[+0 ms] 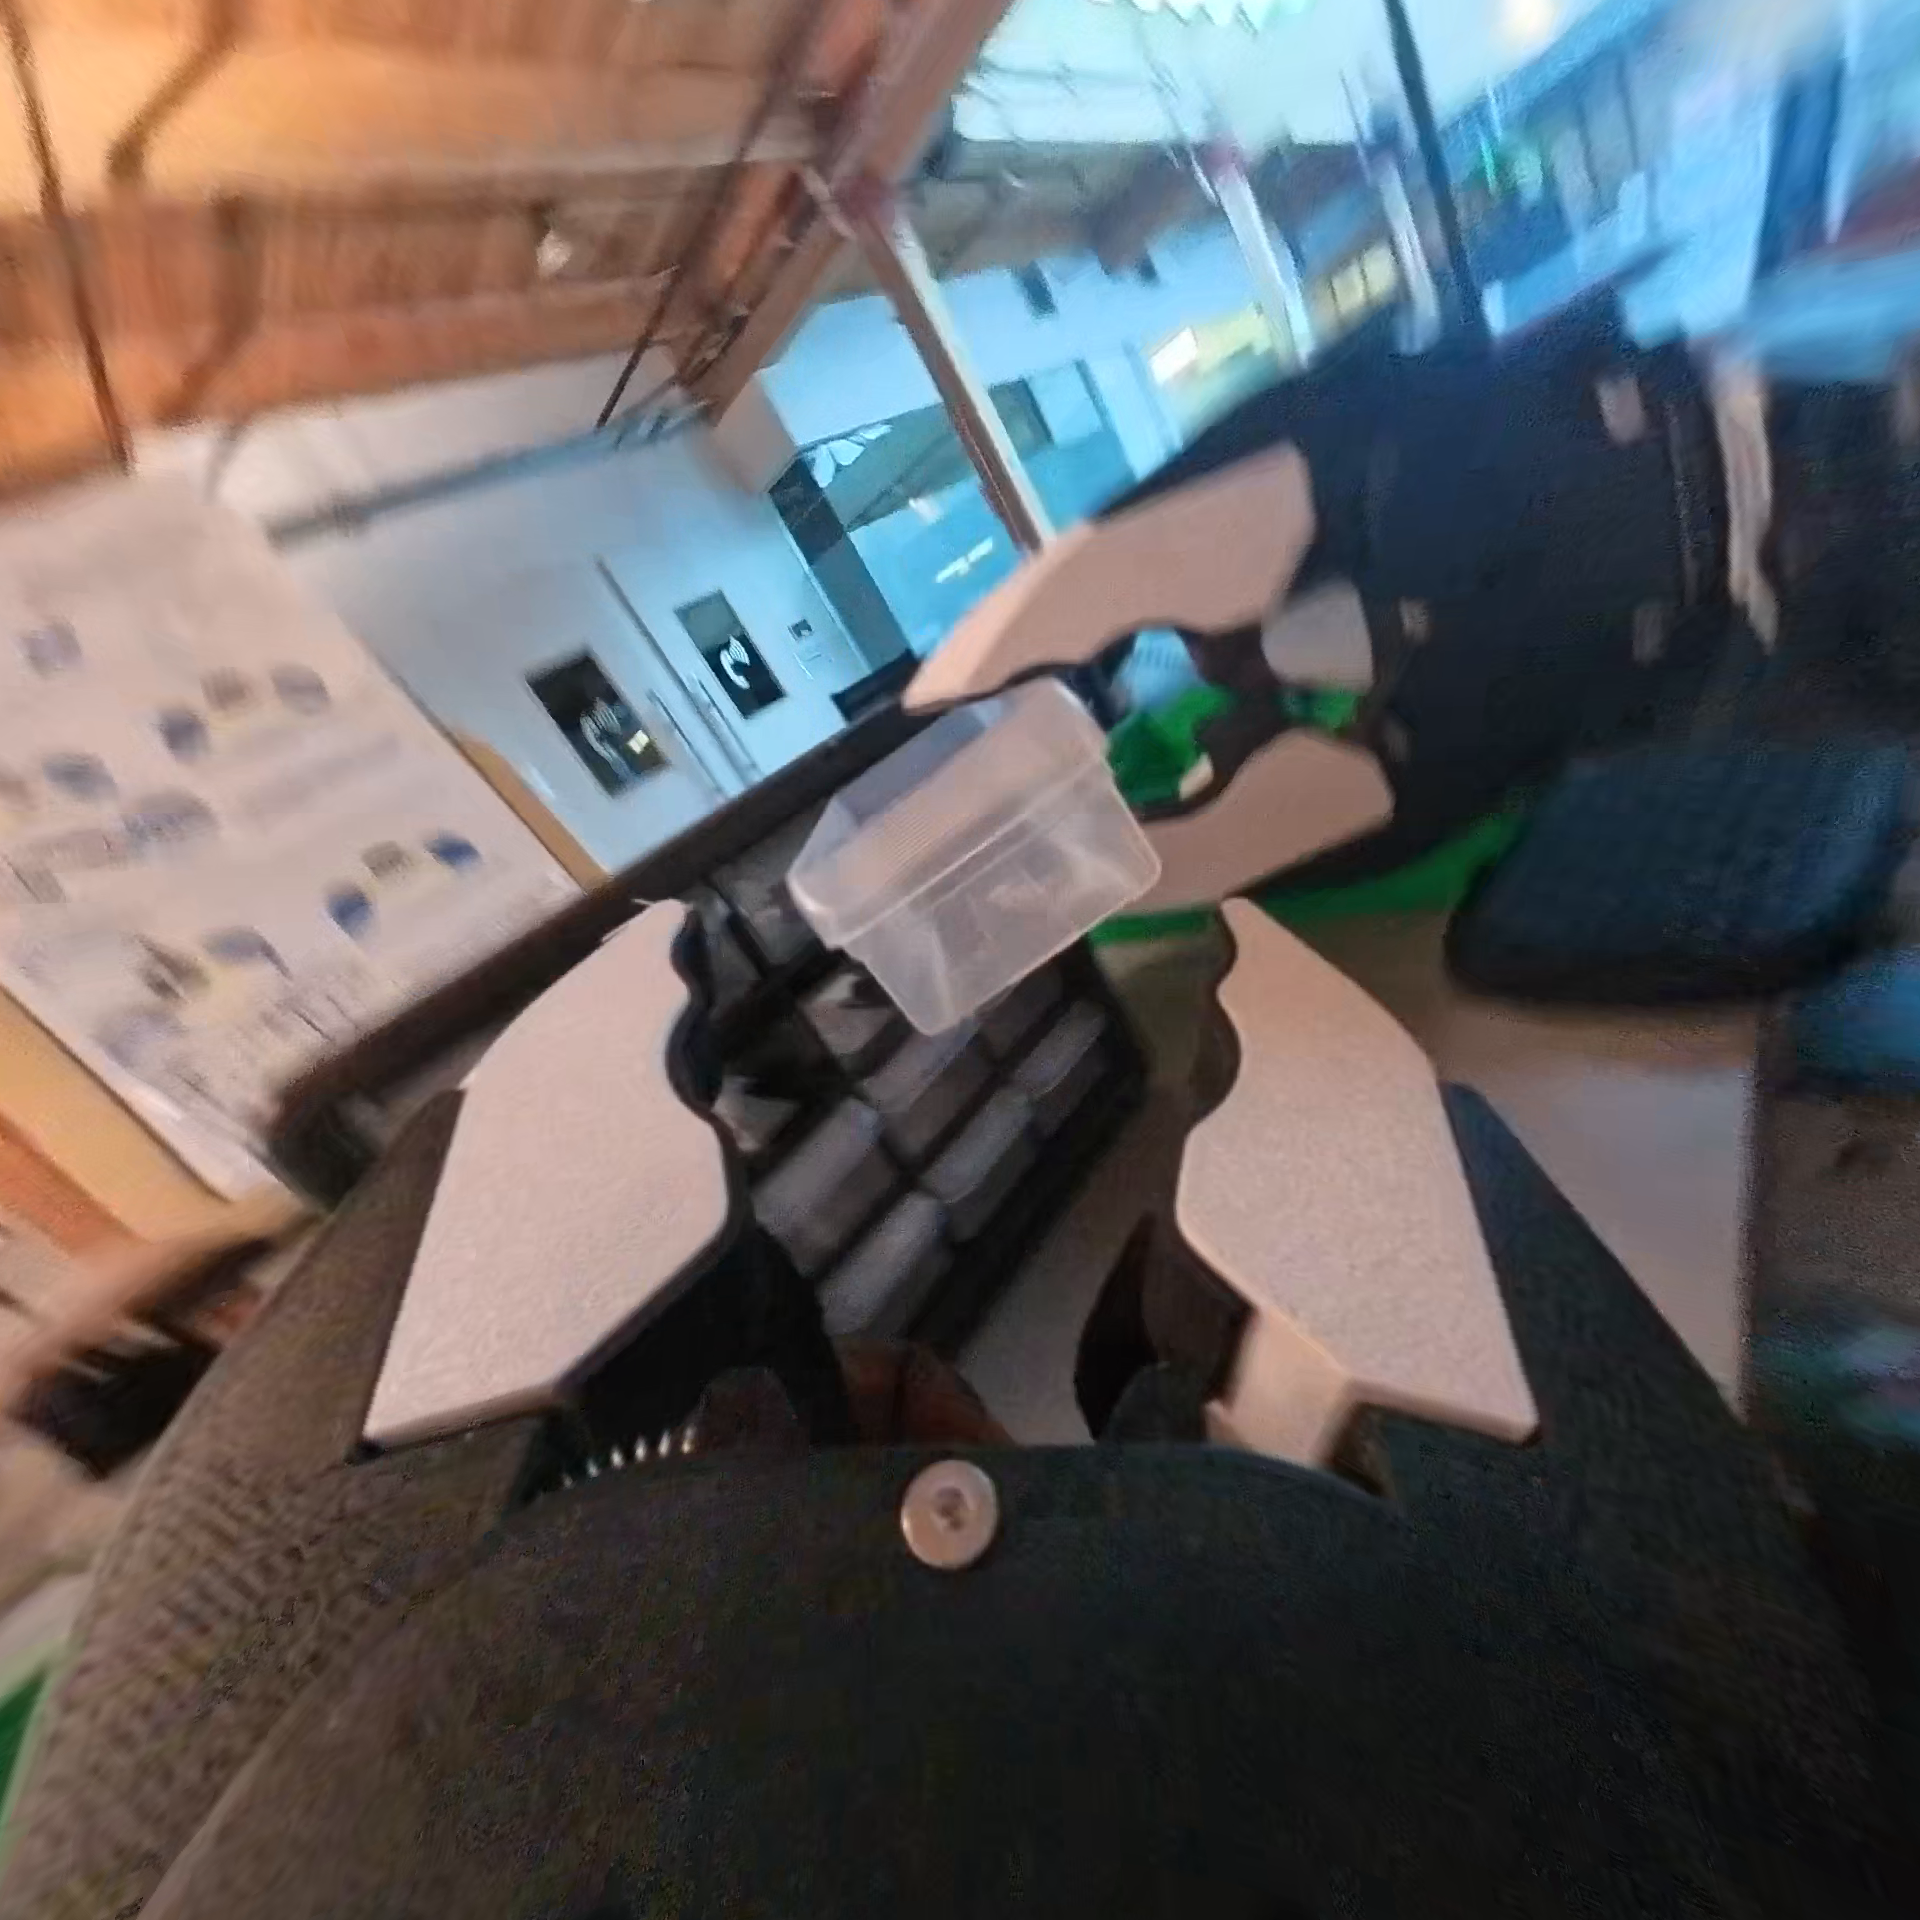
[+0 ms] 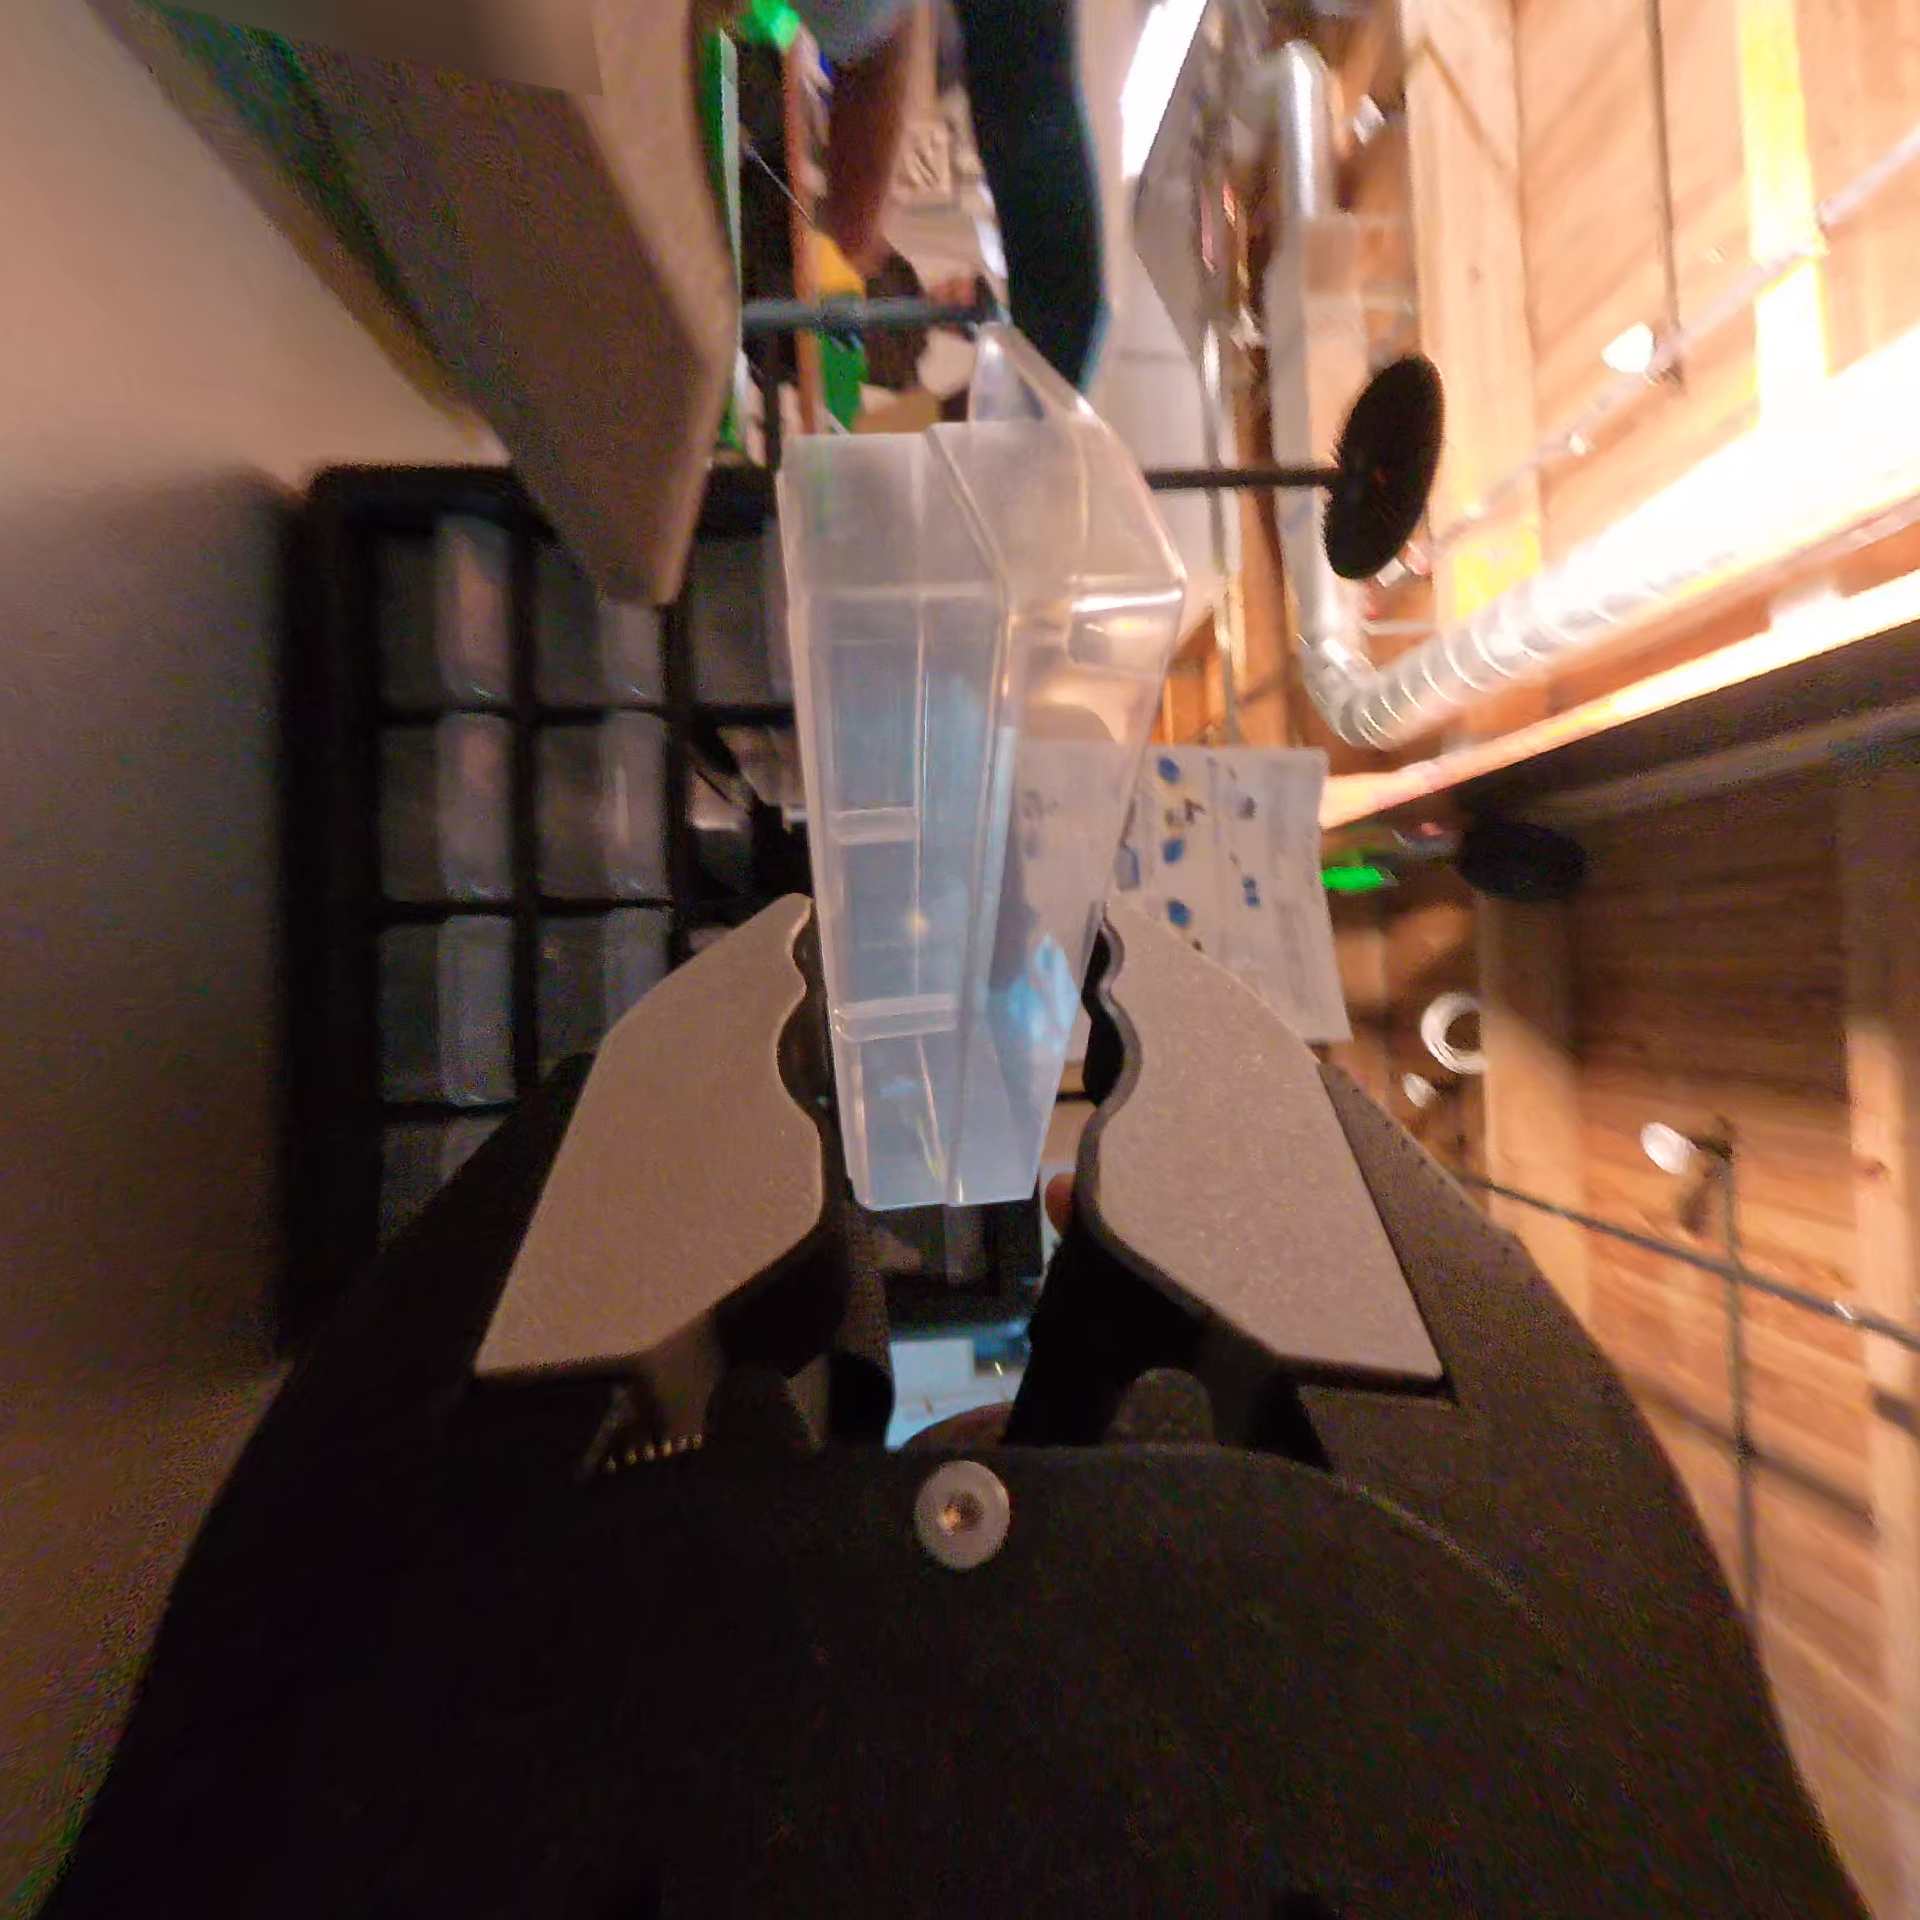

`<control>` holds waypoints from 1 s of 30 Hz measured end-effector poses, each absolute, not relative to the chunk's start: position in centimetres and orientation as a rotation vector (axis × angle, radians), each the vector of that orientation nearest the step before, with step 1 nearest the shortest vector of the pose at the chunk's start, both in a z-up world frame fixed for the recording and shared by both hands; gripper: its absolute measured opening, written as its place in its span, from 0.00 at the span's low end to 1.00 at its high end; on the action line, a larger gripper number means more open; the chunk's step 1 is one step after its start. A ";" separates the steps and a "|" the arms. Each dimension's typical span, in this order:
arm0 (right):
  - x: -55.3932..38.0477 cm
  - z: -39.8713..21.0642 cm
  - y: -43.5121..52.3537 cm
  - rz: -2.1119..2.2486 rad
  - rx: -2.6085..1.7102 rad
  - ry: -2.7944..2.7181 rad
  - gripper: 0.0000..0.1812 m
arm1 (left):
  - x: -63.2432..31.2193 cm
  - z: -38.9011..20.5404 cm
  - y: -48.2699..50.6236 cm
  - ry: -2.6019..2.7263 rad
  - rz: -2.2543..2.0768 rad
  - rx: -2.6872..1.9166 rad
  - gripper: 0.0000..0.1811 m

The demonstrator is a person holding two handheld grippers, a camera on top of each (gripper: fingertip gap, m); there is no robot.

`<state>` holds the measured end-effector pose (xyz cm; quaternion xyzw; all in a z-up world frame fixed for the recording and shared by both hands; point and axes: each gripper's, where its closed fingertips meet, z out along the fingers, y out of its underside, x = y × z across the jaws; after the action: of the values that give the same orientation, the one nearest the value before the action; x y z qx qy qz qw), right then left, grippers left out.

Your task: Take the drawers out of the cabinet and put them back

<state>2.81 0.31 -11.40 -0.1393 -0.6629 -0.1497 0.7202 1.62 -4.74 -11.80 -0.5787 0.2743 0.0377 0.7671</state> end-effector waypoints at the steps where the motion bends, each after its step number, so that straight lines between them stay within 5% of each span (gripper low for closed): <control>1: 2.8 -11.1 0.7 -0.354 -0.332 -1.429 0.26 | 1.6 -11.5 -4.6 0.477 -0.052 -1.267 0.52; 5: 2.6 -11.0 0.1 -0.389 -0.346 -1.368 0.26 | 1.6 -11.7 -3.7 0.230 -0.280 -1.281 0.49; 8: 2.4 -11.7 -1.0 -0.358 -0.333 -1.392 0.26 | 2.6 -11.7 -3.9 0.308 -0.234 -1.237 0.36; 12: 2.9 -13.7 -1.9 -0.158 -0.382 -1.568 0.25 | 3.6 -12.8 -4.8 0.514 -0.201 -1.245 0.36; 19: 4.9 -15.2 -4.5 0.277 -0.569 -1.952 0.44 | 4.7 -15.3 -7.0 0.848 -0.194 -1.235 0.36; 30: 5.8 -17.3 -6.3 0.283 -0.523 -2.119 0.31 | 6.2 -16.1 -8.2 0.943 -0.209 -1.216 0.36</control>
<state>5.80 -6.27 -17.31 -0.2117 -0.8583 0.1147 0.4531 6.15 -8.15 -16.10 -0.5488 0.4255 -0.0944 0.7134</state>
